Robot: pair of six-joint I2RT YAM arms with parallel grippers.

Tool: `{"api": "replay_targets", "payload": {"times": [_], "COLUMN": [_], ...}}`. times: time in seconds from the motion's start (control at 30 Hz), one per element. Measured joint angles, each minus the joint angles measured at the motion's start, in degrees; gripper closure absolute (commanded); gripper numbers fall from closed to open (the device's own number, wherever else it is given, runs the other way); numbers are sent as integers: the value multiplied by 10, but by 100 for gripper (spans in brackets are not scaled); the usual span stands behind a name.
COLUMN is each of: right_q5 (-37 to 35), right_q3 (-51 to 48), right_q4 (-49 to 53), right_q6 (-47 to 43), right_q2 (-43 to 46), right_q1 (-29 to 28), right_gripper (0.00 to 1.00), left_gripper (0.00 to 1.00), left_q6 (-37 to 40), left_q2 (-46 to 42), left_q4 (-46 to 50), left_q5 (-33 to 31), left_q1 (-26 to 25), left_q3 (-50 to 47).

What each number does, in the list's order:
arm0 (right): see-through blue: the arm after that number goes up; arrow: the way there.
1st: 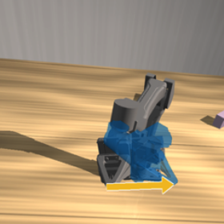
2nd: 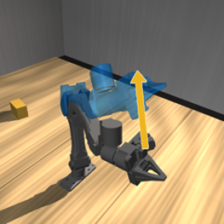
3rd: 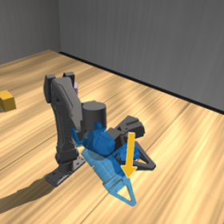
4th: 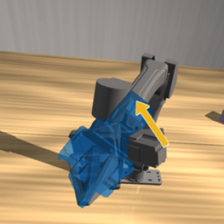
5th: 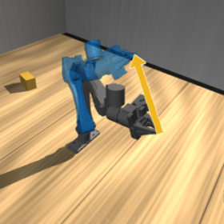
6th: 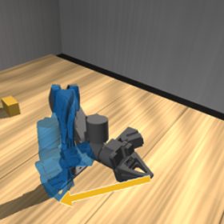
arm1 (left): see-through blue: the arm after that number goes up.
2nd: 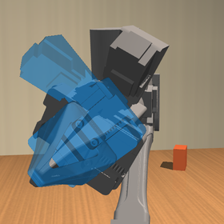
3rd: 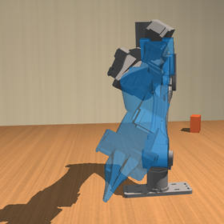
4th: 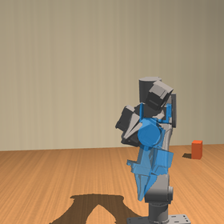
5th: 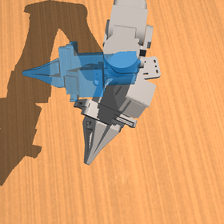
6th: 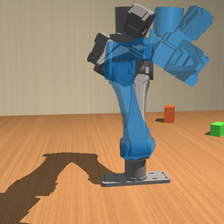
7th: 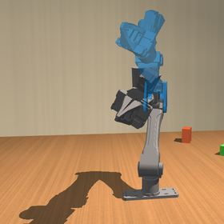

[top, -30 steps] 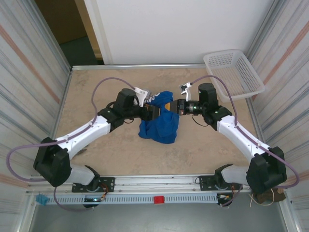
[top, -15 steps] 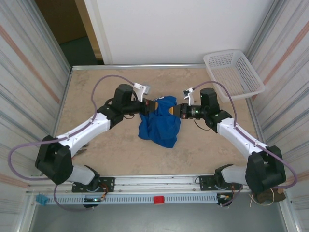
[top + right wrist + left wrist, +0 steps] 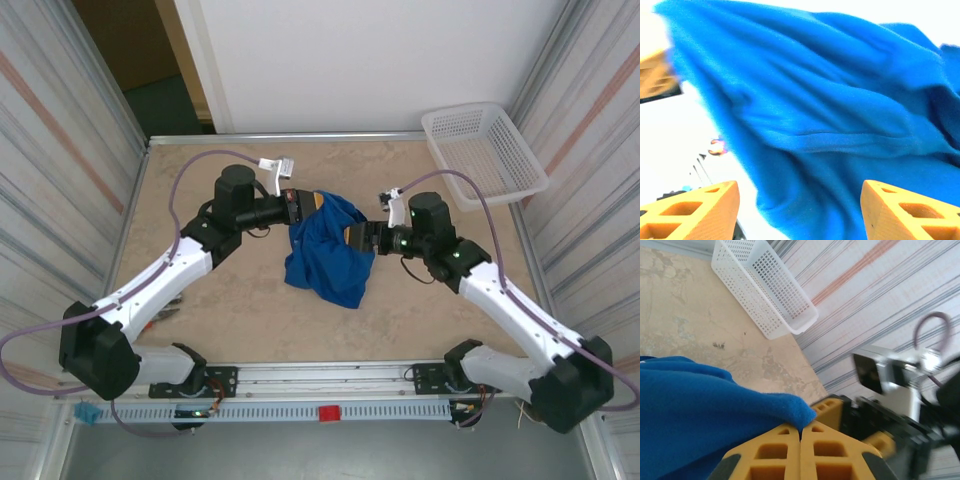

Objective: Fold the inside-out t-shirt

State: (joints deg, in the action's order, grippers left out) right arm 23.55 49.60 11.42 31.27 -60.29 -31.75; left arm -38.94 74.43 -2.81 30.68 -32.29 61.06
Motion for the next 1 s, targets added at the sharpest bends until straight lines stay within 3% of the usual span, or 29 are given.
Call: {"api": "replay_targets", "payload": {"times": [0.13, 0.23, 0.27, 0.4, 0.47, 0.73, 0.87, 1.0], "right_q5": [-78, -111, -120, -132, -119, 26, 116, 162], "right_q3": [32, 43, 49, 77, 88, 122, 104, 90], "right_q4": [8, 7, 7, 7, 7, 14, -30, -54], "right_q6": [-5, -5, -5, -20, -24, -35, -31, -22], "right_q2": [19, -13, -34, -111, -126, -93, -53, -36], "right_q1": [-55, -65, -65, -60, -50, -3, 4, 22], "right_gripper": [31, 32, 37, 84, 100, 100, 100, 100], "left_gripper": [100, 100, 100, 100, 100, 99, 53, 36], "left_q6": [-40, -68, -78, -104, -105, -106, -93, -61], "left_q2": [1, 1, 1, 1, 1, 2, 21, 23], "left_q4": [-1, -1, -3, -2, 6, 16, 17, 43], "left_q5": [4, 10, 13, 19, 19, -1, 2, -12], "left_q1": [0, 0, 0, 0, 0, 42, 68, 82], "left_q3": [17, 24, 24, 27, 32, 23, 21, 19]}}
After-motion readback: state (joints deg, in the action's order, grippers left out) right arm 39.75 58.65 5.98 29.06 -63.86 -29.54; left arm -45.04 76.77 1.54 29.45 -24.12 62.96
